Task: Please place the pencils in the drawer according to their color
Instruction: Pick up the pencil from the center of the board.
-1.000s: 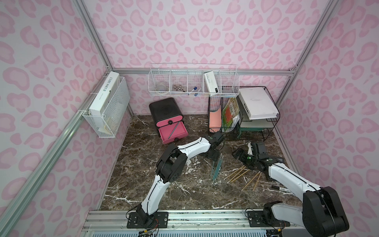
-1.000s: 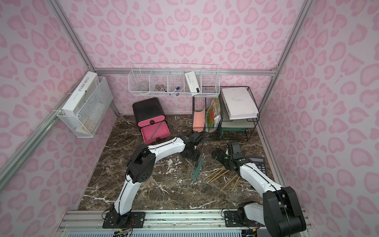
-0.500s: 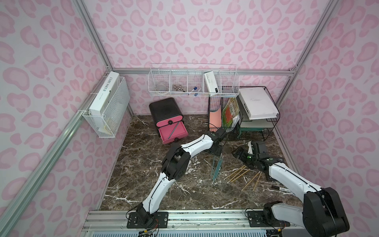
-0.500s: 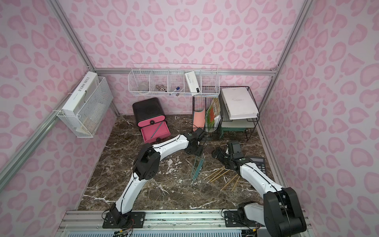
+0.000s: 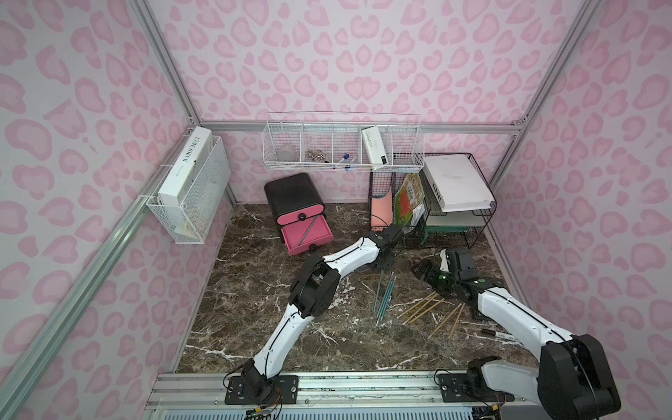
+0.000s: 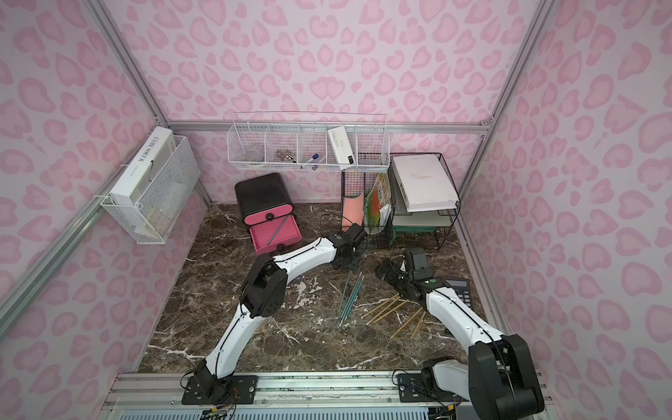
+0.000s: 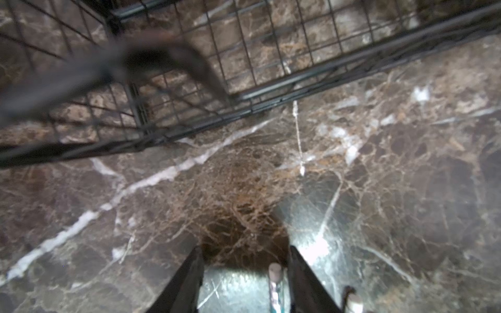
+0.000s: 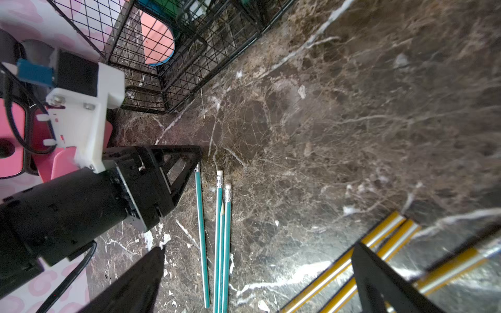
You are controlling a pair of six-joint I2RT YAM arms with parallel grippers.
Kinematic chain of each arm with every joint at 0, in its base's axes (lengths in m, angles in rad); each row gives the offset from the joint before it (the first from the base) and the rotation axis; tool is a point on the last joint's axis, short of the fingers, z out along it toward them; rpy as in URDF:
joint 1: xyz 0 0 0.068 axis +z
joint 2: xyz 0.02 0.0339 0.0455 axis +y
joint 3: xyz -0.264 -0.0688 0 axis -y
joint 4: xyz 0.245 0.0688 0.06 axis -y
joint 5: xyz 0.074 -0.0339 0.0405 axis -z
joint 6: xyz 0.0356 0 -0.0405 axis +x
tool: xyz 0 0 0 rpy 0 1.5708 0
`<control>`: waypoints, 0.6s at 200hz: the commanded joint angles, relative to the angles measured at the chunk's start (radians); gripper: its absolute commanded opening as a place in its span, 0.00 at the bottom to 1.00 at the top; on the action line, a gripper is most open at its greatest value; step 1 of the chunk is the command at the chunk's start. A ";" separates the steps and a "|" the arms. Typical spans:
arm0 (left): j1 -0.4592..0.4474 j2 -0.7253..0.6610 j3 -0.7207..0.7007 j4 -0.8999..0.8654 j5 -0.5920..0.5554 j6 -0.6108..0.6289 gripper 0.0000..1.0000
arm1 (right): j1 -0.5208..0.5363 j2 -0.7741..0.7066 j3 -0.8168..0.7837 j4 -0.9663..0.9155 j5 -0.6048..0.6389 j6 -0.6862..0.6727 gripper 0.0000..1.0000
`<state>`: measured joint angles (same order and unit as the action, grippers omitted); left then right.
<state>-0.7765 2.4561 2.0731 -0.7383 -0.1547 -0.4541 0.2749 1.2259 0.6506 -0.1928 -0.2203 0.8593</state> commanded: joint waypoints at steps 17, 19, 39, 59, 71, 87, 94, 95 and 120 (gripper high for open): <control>-0.002 0.025 -0.030 -0.096 0.024 -0.021 0.45 | 0.000 -0.004 0.011 -0.012 0.009 -0.011 0.99; -0.002 0.025 -0.032 -0.096 0.022 -0.022 0.45 | 0.001 -0.003 0.011 -0.011 0.009 -0.011 0.99; -0.009 0.004 -0.066 -0.091 0.018 -0.030 0.47 | 0.001 -0.002 0.012 -0.010 0.009 -0.008 0.99; -0.017 -0.018 -0.108 -0.080 0.011 -0.035 0.48 | 0.000 -0.002 0.011 -0.007 0.009 -0.006 0.99; -0.021 -0.031 -0.134 -0.072 0.005 -0.038 0.48 | 0.000 -0.002 0.009 -0.004 0.009 -0.005 0.99; -0.027 -0.039 -0.154 -0.068 0.001 -0.042 0.48 | 0.001 0.001 0.010 0.000 0.007 -0.003 0.99; -0.029 -0.040 -0.160 -0.066 0.000 -0.044 0.48 | 0.001 0.002 0.008 0.000 0.006 -0.003 0.99; -0.030 -0.040 -0.161 -0.066 -0.001 -0.044 0.48 | 0.001 0.003 0.008 0.001 0.006 -0.003 0.99; -0.036 -0.038 -0.164 -0.066 -0.003 -0.046 0.47 | 0.001 0.003 0.009 0.001 0.002 -0.002 0.99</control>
<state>-0.8043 2.3913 1.9293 -0.6361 -0.2062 -0.4995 0.2749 1.2282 0.6540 -0.2001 -0.2203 0.8600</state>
